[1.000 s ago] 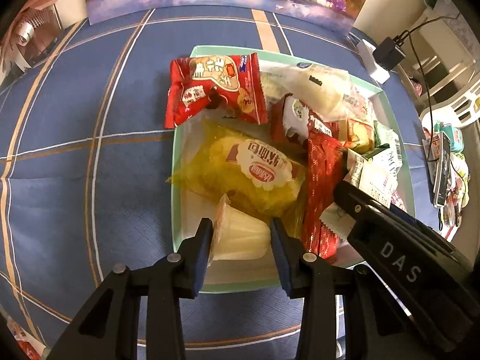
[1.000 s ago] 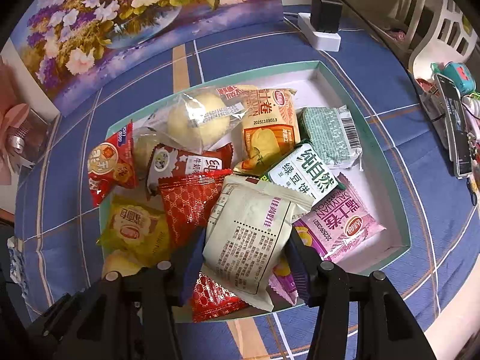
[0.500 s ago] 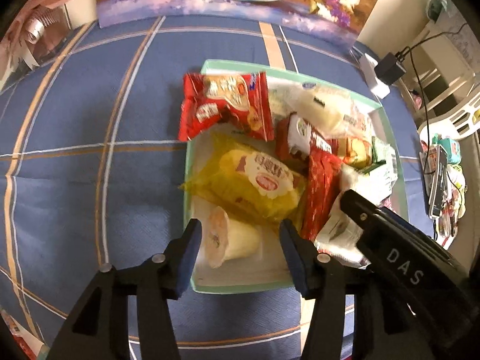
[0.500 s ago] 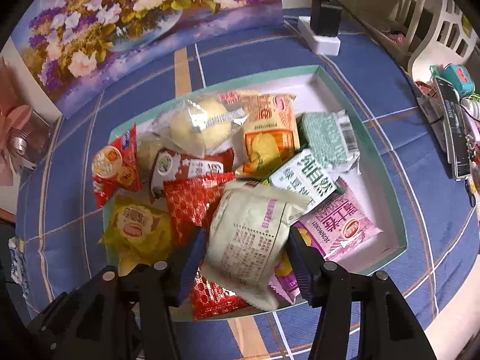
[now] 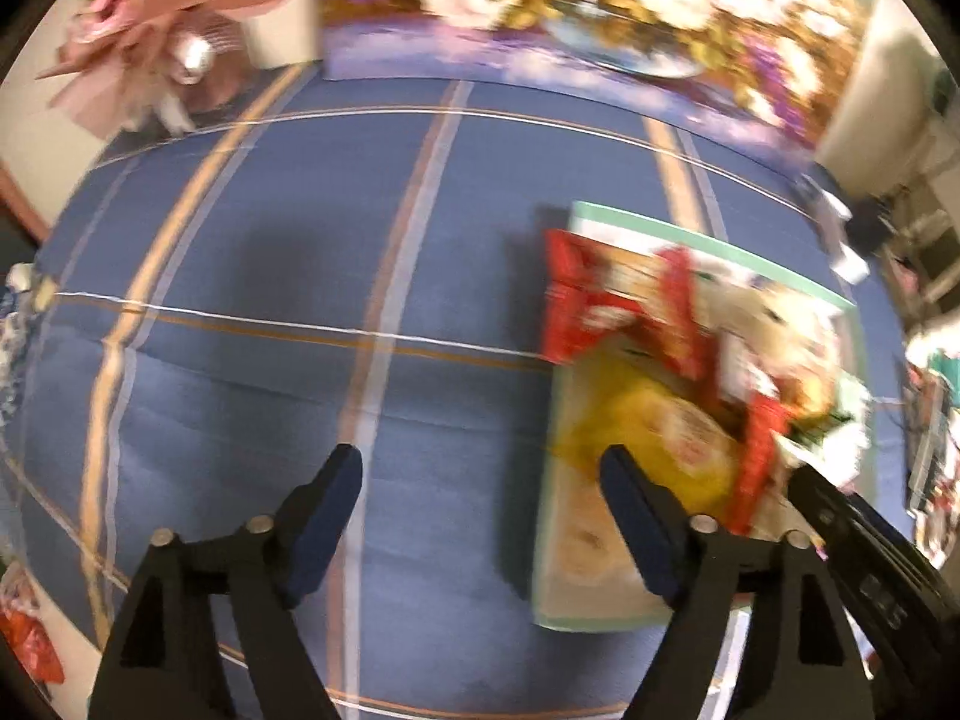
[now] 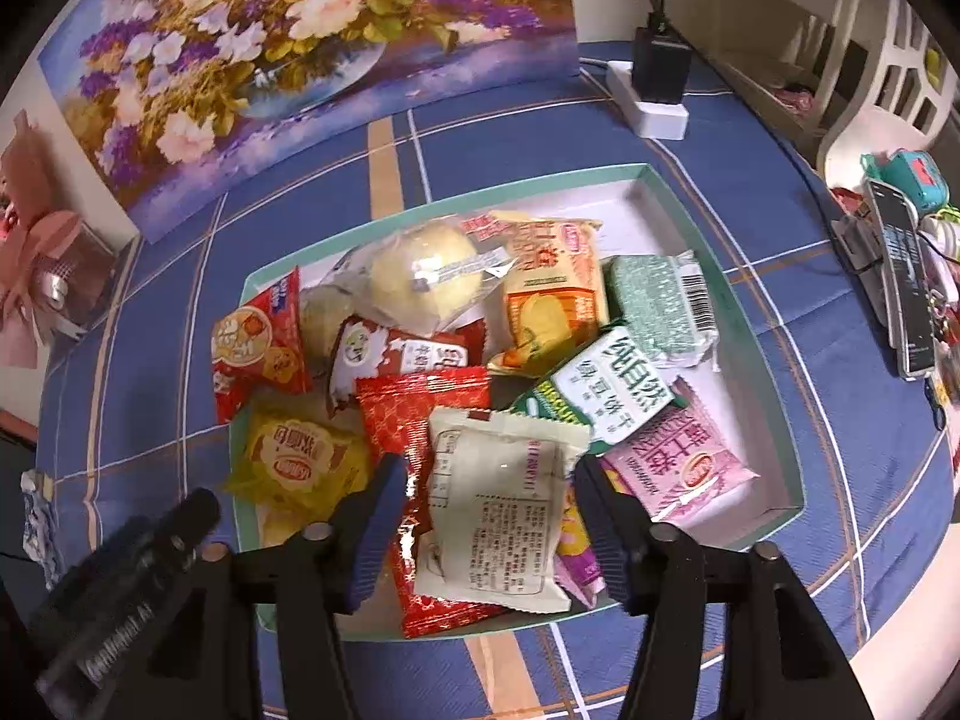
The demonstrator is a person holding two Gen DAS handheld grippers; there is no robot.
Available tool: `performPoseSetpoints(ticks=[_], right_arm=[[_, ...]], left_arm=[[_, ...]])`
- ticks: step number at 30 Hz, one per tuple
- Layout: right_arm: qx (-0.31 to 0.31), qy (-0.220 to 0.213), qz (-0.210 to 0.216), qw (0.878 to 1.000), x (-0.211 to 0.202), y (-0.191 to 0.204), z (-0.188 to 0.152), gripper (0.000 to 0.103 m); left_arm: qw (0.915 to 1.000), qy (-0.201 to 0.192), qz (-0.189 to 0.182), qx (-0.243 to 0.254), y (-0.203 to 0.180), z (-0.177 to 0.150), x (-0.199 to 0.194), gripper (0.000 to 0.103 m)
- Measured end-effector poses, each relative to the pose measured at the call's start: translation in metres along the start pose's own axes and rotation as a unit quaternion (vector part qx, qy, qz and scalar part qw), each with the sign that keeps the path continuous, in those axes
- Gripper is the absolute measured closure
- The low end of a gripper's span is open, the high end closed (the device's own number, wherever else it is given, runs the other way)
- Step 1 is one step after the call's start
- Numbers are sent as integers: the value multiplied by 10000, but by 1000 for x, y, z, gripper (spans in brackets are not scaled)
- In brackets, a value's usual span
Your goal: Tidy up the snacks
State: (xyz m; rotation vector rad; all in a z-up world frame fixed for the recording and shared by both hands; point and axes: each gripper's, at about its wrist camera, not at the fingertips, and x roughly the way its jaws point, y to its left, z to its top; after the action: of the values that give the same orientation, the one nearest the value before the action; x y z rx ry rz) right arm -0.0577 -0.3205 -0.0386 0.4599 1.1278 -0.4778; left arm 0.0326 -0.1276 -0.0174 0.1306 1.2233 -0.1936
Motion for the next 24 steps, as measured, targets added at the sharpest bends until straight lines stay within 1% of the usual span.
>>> performPoseSetpoints(ticks=[2, 5, 8, 10, 12, 13, 16, 23, 24], right_arm=[[-97, -17, 21, 9999, 1, 5, -1, 33], [-228, -52, 42, 9997, 1, 12, -2, 21], [-328, -87, 66, 9994, 1, 18, -2, 20], [-357, -99, 76, 9993, 2, 20, -2, 16], [-378, -106, 89, 9992, 2, 21, -2, 3], [-393, -130, 103, 9991, 2, 22, -2, 1], [-456, -215, 144, 9986, 0, 24, -2, 0], [-585, -366, 145, 9975, -6, 31, -2, 0], [-598, -401, 120, 9973, -8, 33, -3, 0]], left_arm=[[9996, -58, 254, -78, 8, 4, 4, 16], [9986, -109, 483, -195, 23, 8, 4, 16], [9976, -136, 603, -308, 34, 10, 4, 6], [9973, -144, 616, -365, 39, 11, 4, 6], [9971, -129, 617, -424, 44, 11, 5, 6], [9970, -117, 616, -446, 46, 11, 6, 5], [9970, -103, 595, -491, 48, 11, 6, 6], [9969, -202, 571, -496, 50, 11, 0, 6], [9966, -211, 617, -502, 50, 10, -1, 6]])
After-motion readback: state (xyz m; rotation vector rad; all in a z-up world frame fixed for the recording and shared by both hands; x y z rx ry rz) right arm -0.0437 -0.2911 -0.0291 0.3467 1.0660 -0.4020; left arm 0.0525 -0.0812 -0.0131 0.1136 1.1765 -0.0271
